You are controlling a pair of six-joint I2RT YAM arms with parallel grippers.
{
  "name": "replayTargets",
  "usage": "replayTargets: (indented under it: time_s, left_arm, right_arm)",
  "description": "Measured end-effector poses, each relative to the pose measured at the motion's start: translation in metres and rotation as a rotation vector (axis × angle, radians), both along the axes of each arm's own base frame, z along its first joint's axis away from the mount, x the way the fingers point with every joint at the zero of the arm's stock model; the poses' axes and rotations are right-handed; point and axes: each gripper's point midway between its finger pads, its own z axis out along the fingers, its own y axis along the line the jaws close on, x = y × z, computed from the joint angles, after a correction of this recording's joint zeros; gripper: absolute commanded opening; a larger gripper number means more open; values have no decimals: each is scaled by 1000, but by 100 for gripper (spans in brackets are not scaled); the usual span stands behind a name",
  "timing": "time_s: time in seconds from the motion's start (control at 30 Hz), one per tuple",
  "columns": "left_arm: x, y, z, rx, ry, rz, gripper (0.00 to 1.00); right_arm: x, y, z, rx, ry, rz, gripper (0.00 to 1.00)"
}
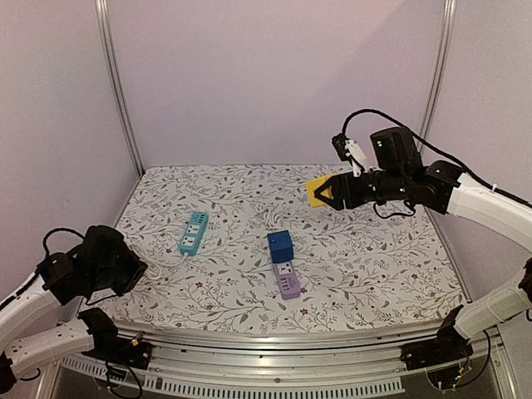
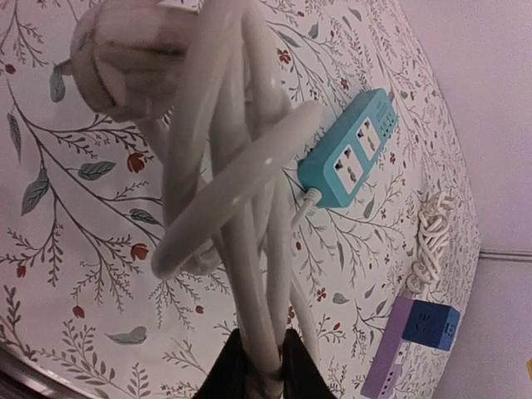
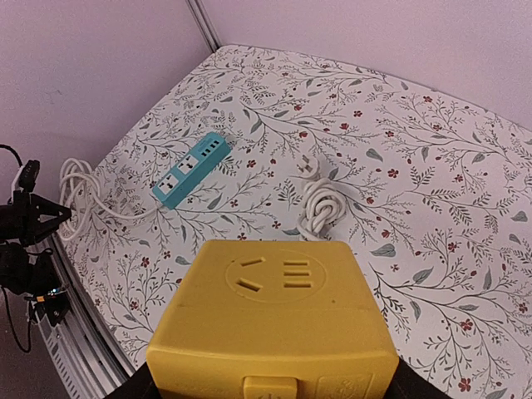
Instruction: Insert the plug
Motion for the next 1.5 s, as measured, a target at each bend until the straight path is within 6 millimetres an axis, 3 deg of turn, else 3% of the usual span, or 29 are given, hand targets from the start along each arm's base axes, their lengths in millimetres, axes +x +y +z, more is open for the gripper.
replayTargets:
  time_s: [0.23, 0.33, 0.37, 0.53, 0.67, 0.77, 0.87, 1.0, 1.2, 1.33, 1.5]
  left_arm:
    - [-3, -12, -14, 105, 150, -105, 59]
    - [3, -19, -11, 143, 174, -152, 98]
    - [5, -22, -7, 150, 173, -168, 99]
    - [27, -38, 26, 206, 139, -256, 100]
    - [61, -64, 49, 303, 137, -380, 99]
    - [86, -84, 46, 387, 165, -488, 100]
    - [99, -95, 34, 456, 183, -581, 99]
    - [110, -101, 11, 491, 216, -710, 100]
    - [134, -85, -33, 532, 321, -793, 99]
    - [153, -79, -43, 549, 344, -803, 93]
    - [194, -81, -48, 546, 340, -816, 89]
  right_arm:
    - [-9, 3, -7, 9, 11, 48, 0]
    - [-17, 4, -6, 16, 0, 90, 0]
    - [-21, 5, -4, 26, -9, 115, 0]
    - [-52, 13, 12, 111, -45, 321, 0]
    - [-74, 13, 32, 209, -56, 487, 0]
    - [-87, 14, 40, 264, -43, 587, 0]
    - [-95, 18, 41, 293, -17, 653, 0]
    - [-84, 30, 42, 299, 20, 674, 0]
    - [-53, 47, 41, 272, 50, 636, 0]
    - [-36, 55, 38, 245, 72, 605, 0]
    - [-23, 60, 30, 218, 106, 570, 0]
